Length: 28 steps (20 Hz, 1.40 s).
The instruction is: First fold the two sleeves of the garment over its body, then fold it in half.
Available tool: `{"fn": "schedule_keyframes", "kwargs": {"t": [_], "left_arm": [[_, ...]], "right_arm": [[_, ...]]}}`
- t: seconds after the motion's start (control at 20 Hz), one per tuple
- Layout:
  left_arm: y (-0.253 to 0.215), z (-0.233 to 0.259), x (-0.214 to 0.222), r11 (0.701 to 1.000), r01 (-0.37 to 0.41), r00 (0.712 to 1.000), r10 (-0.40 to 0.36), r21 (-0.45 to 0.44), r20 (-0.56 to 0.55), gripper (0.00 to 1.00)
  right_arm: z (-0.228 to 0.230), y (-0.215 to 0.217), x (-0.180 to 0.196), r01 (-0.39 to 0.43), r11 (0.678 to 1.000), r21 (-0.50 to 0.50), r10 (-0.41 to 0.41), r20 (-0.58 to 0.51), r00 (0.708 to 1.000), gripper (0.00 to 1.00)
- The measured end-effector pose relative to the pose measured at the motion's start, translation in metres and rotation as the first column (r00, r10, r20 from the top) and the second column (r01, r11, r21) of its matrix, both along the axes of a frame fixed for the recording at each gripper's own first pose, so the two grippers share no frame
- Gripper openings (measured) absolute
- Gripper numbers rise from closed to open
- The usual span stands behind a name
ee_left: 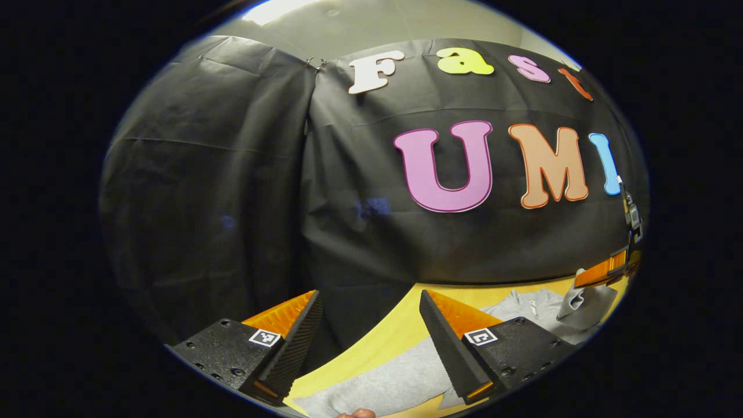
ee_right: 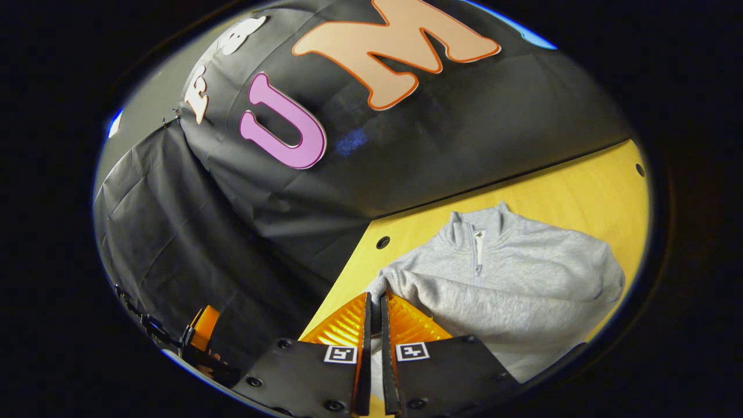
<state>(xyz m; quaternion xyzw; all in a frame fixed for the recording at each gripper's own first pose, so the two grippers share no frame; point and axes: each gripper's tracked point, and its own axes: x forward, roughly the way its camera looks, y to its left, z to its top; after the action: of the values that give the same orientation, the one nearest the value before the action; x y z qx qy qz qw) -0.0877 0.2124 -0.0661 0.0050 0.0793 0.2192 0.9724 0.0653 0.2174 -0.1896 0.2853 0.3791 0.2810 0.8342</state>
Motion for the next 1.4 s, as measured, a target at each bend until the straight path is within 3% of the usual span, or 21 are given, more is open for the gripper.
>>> {"fn": "schedule_keyframes", "kwargs": {"t": [0.4,0.65,0.85,0.95,1.05,1.1,1.4], "left_arm": [[0.044,-0.017,-0.031,0.995,-0.095,0.994,0.096,0.016,-0.048,0.99],[0.066,-0.037,-0.052,0.990,-0.139,0.984,0.141,0.029,-0.105,0.99],[0.078,-0.066,-0.068,0.987,-0.159,0.973,0.163,0.038,-0.164,0.99],[0.084,-0.089,-0.077,0.986,-0.163,0.963,0.169,0.043,-0.212,0.99],[0.086,-0.113,-0.080,0.986,-0.162,0.952,0.164,0.030,-0.258,0.99],[0.086,-0.124,-0.081,0.988,-0.156,0.948,0.155,0.018,-0.277,0.99],[0.062,-0.198,-0.095,0.982,-0.133,0.915,0.071,-0.131,-0.396,0.97]], "right_arm": [[-0.056,0.077,-0.005,-0.109,0.991,-0.073,0.104,-0.061,0.993,0.10],[-0.116,0.098,-0.013,-0.139,0.976,-0.170,0.115,-0.142,0.983,0.10],[-0.124,0.108,-0.014,-0.117,0.977,-0.176,0.090,-0.154,0.984,0.11],[-0.110,0.117,-0.014,-0.128,0.981,-0.147,0.109,-0.128,0.986,0.40],[-0.105,0.112,-0.012,-0.132,0.974,-0.182,0.122,-0.064,0.990,0.69],[-0.099,0.107,-0.013,-0.134,0.969,-0.205,0.131,-0.029,0.991,0.97],[-0.069,0.077,-0.029,-0.145,0.946,-0.290,0.184,0.111,0.977,0.95]]}}
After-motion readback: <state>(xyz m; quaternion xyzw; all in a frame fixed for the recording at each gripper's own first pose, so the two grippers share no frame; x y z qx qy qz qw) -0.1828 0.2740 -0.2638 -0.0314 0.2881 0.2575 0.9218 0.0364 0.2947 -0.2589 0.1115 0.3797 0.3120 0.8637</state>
